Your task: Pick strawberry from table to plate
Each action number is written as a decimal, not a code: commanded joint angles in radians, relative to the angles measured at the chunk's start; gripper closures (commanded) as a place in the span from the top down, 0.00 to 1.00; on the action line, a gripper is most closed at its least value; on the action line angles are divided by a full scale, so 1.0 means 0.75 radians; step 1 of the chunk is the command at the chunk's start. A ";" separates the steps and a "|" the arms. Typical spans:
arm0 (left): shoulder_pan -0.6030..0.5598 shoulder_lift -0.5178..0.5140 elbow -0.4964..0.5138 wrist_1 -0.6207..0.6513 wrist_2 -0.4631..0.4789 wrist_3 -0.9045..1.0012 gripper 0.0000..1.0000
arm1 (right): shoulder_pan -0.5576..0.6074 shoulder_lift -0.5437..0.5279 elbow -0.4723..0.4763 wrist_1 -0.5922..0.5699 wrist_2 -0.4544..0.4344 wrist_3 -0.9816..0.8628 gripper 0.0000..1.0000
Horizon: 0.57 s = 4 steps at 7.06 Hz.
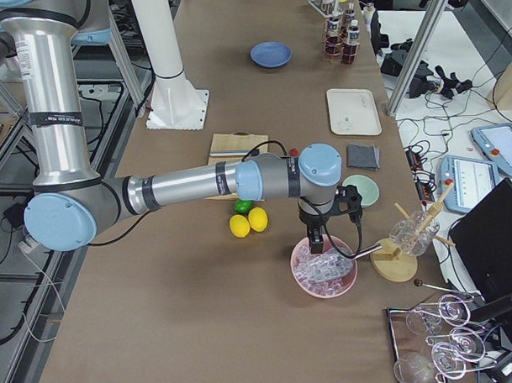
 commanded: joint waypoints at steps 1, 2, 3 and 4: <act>0.000 0.001 -0.004 -0.001 -0.002 0.001 0.98 | 0.000 -0.014 -0.012 0.000 -0.002 -0.001 1.00; 0.000 0.001 -0.004 0.001 0.000 -0.001 0.98 | 0.000 -0.029 -0.014 0.000 -0.002 -0.001 1.00; 0.000 0.001 -0.004 0.001 0.000 -0.001 0.98 | 0.002 -0.037 -0.014 -0.012 -0.006 0.001 1.00; 0.000 0.001 -0.002 0.001 0.000 -0.001 0.98 | 0.004 -0.065 -0.010 -0.010 -0.006 -0.001 1.00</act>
